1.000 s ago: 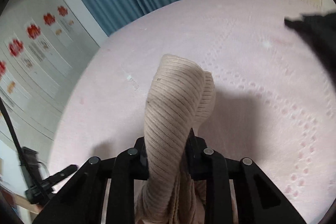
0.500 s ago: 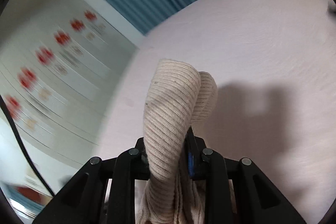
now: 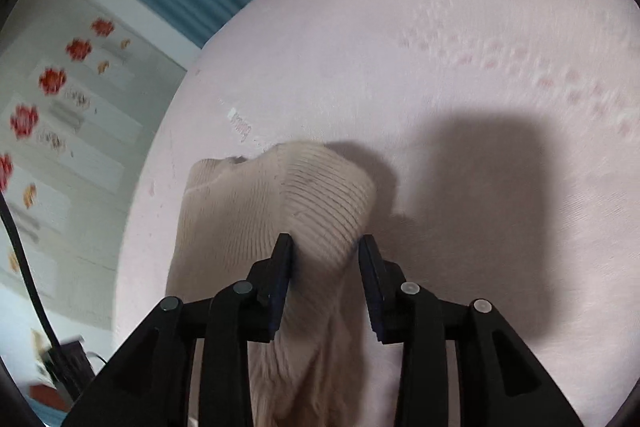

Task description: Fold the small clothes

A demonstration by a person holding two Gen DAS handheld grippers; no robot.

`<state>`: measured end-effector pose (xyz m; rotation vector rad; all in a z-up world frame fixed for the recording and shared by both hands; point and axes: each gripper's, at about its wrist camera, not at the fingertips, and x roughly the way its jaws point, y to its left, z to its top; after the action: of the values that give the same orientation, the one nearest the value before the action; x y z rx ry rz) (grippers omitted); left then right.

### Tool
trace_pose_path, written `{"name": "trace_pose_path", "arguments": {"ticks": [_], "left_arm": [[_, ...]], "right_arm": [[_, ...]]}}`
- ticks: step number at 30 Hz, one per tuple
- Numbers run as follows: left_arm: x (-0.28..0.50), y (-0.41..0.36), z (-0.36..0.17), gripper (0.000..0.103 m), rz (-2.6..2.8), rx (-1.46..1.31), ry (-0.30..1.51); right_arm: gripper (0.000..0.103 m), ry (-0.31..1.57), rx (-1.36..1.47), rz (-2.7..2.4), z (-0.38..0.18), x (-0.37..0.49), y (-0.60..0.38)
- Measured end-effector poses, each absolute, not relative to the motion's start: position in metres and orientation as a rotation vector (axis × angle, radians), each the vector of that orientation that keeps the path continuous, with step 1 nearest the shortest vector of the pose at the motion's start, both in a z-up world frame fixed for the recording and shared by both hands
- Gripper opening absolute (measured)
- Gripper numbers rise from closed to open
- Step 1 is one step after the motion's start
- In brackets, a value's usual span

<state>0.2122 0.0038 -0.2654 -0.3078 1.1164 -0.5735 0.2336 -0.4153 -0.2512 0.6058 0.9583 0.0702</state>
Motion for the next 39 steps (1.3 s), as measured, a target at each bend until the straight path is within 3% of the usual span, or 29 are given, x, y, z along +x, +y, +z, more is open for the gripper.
{"name": "trace_pose_path", "arguments": {"ticks": [7, 11, 16, 19, 21, 22, 26, 31, 39], "left_arm": [[0.183, -0.036, -0.278, 0.052, -0.575, -0.106, 1.158], [0.184, -0.048, -0.285, 0.041, -0.473, 0.009, 1.163], [0.192, -0.05, -0.281, 0.037, -0.456, -0.036, 1.141], [0.194, -0.052, -0.281, 0.02, -0.501, -0.093, 1.137], [0.195, -0.048, -0.283, 0.013, -0.498, -0.149, 1.135], [0.196, -0.045, -0.284, 0.012, -0.492, -0.178, 1.126], [0.183, -0.039, -0.29, 0.01, -0.498, -0.241, 1.125], [0.186, -0.037, -0.297, 0.009, -0.494, -0.286, 1.154], [0.171, -0.027, -0.29, 0.011, -0.476, -0.186, 1.21]], "right_arm": [[0.036, 0.864, 0.561, 0.16, -0.218, 0.168, -0.415], [0.036, 0.904, 0.534, 0.157, -0.227, 0.153, -0.406], [0.036, 0.936, 0.51, 0.187, -0.236, 0.155, -0.388], [0.036, 0.947, 0.472, 0.19, -0.239, 0.171, -0.379], [0.017, 0.966, 0.455, 0.177, -0.242, 0.177, -0.375], [0.013, 0.961, 0.451, 0.189, -0.242, 0.177, -0.375], [0.012, 0.826, 0.486, 0.276, -0.232, 0.16, -0.383], [0.012, 0.968, 0.495, 0.139, -0.272, 0.168, -0.39], [0.019, 0.924, 0.389, 0.117, -0.239, 0.16, -0.382]]}}
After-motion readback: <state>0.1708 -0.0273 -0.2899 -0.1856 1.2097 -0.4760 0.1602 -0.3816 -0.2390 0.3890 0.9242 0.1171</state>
